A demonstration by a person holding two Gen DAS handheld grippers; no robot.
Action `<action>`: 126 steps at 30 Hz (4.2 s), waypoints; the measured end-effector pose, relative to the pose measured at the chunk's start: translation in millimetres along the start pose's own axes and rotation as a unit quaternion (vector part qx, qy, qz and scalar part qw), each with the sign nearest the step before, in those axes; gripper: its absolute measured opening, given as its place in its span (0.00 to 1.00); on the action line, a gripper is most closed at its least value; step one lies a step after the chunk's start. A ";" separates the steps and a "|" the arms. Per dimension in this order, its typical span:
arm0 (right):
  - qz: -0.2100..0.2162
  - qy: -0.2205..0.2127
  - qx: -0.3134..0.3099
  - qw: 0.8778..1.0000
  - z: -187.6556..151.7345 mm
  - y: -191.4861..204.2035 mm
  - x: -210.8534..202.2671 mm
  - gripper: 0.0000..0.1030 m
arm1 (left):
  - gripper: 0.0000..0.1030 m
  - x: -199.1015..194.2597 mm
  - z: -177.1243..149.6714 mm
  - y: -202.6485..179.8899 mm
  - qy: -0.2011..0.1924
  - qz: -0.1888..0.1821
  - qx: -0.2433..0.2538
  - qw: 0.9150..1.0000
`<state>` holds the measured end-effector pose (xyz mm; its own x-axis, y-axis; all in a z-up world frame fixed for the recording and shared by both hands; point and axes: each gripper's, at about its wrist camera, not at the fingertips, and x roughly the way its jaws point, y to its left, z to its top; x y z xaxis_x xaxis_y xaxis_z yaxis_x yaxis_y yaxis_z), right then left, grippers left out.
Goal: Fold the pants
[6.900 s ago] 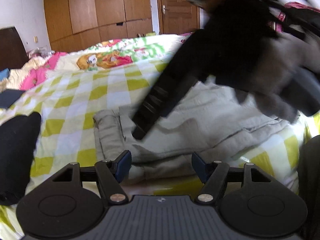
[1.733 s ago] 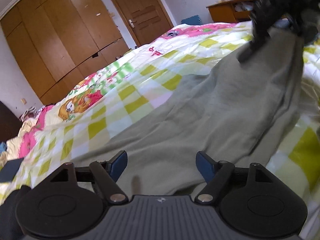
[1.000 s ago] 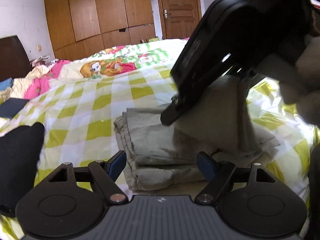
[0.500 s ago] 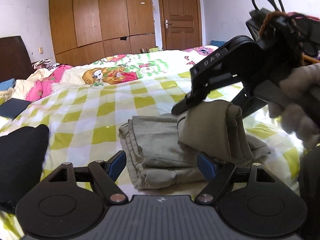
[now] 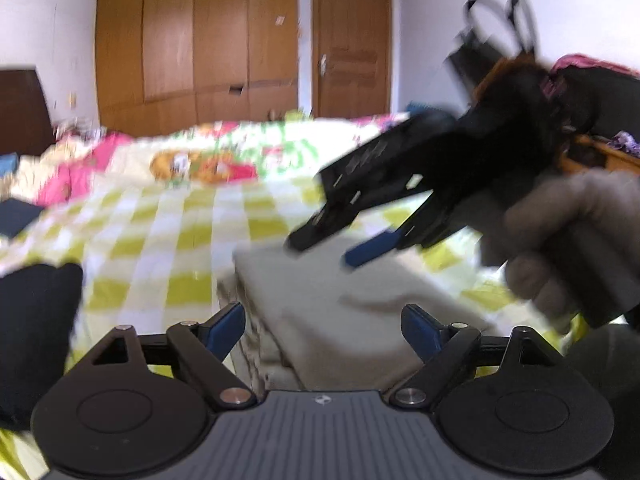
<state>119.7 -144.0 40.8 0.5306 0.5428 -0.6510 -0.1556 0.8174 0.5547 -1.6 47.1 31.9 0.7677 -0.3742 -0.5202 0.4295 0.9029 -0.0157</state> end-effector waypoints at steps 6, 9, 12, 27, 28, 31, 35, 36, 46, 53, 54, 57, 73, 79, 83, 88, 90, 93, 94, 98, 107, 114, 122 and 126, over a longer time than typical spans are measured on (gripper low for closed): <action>-0.020 0.023 -0.023 0.999 10.9 11.1 21.7 0.59 | 0.94 21.3 -11.9 8.3 0.046 0.012 -0.018 0.999; -0.041 0.038 -0.083 0.995 15.5 42.9 40.9 0.60 | 0.94 18.0 -12.7 11.5 0.042 0.006 -0.028 0.999; -0.079 0.054 -0.149 0.984 15.4 73.0 65.9 0.60 | 0.94 15.3 -13.7 11.6 0.041 0.005 -0.027 0.999; -0.094 0.065 -0.074 0.991 34.7 37.4 58.9 0.09 | 0.47 14.2 -19.8 12.5 0.094 -0.018 -0.056 0.994; -0.090 0.062 -0.072 0.991 34.7 36.6 55.9 0.09 | 0.47 13.8 -19.5 12.8 0.096 -0.019 -0.059 0.993; -0.074 0.056 -0.065 0.994 33.0 33.8 49.0 0.09 | 0.47 11.5 -21.9 9.1 0.107 -0.022 -0.061 0.992; -0.055 0.052 -0.050 0.996 32.2 26.2 47.0 0.09 | 0.48 22.6 -24.1 -0.5 0.133 -0.017 -0.040 0.990; -0.053 0.050 -0.047 0.996 31.9 24.4 46.5 0.09 | 0.49 26.0 -24.8 -0.6 0.138 -0.020 -0.042 0.989; -0.016 0.003 -0.017 1.000 56.3 21.1 5.6 0.08 | 0.22 2.9 5.3 15.6 0.081 -0.043 -0.069 0.993; -0.032 0.024 -0.049 0.998 70.2 46.1 52.9 0.08 | 0.22 10.8 6.9 44.5 0.074 -0.022 -0.116 0.990; -0.034 0.035 -0.050 0.998 65.4 48.1 67.2 0.09 | 0.22 14.8 -0.4 48.7 0.083 -0.020 -0.126 0.988; -0.040 0.060 -0.058 0.996 52.8 53.0 104.2 0.10 | 0.23 23.7 -19.3 56.3 0.104 -0.005 -0.141 0.985; -0.077 -0.028 -0.084 0.993 20.9 14.4 -6.2 0.53 | 0.48 -7.1 -5.5 64.2 0.066 0.113 -0.087 0.988; -0.095 -0.017 -0.031 0.995 -29.3 -26.7 -31.5 0.58 | 0.48 37.0 18.5 33.2 0.052 0.065 -0.026 0.996; -0.081 0.006 0.006 0.997 -61.2 -45.0 -18.9 0.60 | 0.57 82.8 0.3 38.3 0.120 0.099 0.007 0.988; -0.041 0.010 0.003 0.999 -77.7 -34.5 -17.5 0.61 | 0.67 74.2 2.5 32.3 0.124 0.121 0.043 0.984; -0.023 0.005 0.018 1.000 -76.0 -40.0 -26.7 0.61 | 0.67 70.1 7.9 30.8 0.121 0.133 0.058 0.982; -0.030 -0.017 0.033 0.999 -77.1 -54.0 -44.6 0.62 | 0.67 64.9 13.8 35.7 0.122 0.143 0.055 0.981; -0.039 -0.025 0.042 0.998 -78.7 -59.4 -50.9 0.62 | 0.67 63.6 14.2 36.8 0.125 0.147 0.054 0.980; -0.068 -0.042 0.046 0.996 -91.8 -73.8 -75.5 0.62 | 0.67 64.4 14.9 36.3 0.127 0.152 0.059 0.978; -0.111 -0.032 -0.076 0.990 -107.3 -41.4 -63.7 0.63 | 0.67 69.3 13.0 38.9 0.140 0.155 0.056 0.976; -0.141 -0.046 -0.101 0.984 -98.0 -28.4 -35.7 0.63 | 0.67 71.4 10.1 34.9 0.144 0.167 0.085 0.972; -0.205 -0.070 -0.027 0.976 -100.6 -58.6 -59.5 0.64 | 0.67 78.8 1.1 40.1 0.159 0.179 0.086 0.967; -0.201 -0.075 -0.004 0.977 -107.1 -65.2 -79.8 0.67 | 0.66 75.8 -14.6 54.8 0.162 0.173 0.053 0.970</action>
<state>-1.7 -220.0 1.1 0.6659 0.1443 -0.7320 0.0847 0.9602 0.2663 73.2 71.3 -20.9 0.6917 0.0488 -0.7206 0.2334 0.9291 0.2870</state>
